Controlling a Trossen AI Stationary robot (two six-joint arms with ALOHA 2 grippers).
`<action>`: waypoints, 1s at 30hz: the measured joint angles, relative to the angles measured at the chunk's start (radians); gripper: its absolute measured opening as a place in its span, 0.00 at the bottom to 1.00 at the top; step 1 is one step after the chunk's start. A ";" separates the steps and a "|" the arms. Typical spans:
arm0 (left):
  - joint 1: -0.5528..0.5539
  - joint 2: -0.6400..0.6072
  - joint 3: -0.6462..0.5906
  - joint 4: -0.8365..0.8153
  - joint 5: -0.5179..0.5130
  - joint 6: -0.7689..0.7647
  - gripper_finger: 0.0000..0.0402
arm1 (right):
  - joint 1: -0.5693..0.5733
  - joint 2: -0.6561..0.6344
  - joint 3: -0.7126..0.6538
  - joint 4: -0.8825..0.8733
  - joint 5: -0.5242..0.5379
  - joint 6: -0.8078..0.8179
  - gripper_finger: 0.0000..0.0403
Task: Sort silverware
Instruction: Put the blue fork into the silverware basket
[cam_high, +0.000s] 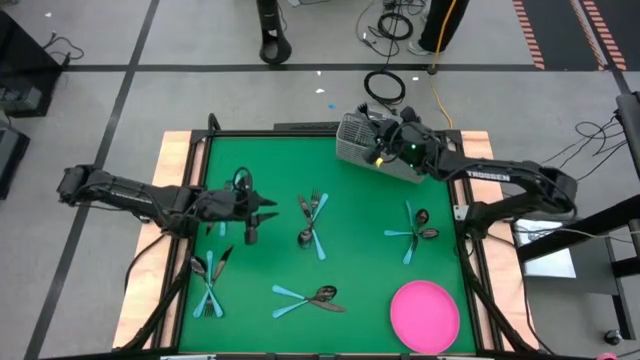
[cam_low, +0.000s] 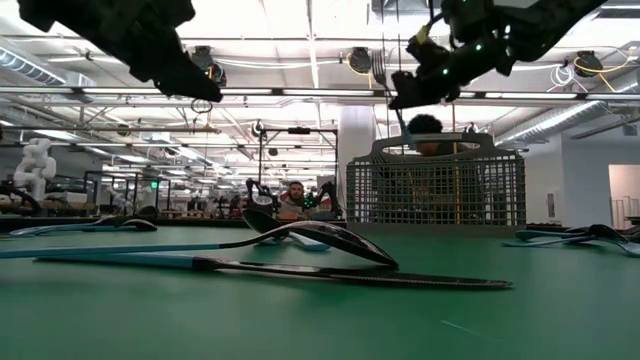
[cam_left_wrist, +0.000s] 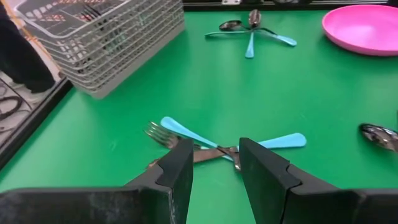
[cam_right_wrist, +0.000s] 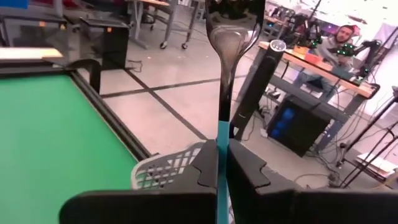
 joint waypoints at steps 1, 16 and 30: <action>0.005 0.000 0.000 0.001 0.000 0.010 0.33 | -0.002 0.013 0.000 0.003 -0.001 0.001 0.00; 0.054 0.000 0.000 0.046 0.013 0.122 0.33 | -0.005 0.147 0.000 -0.021 0.078 0.159 0.00; 0.053 0.000 0.000 0.019 0.027 0.093 0.33 | -0.005 0.158 0.000 -0.169 0.081 0.341 0.03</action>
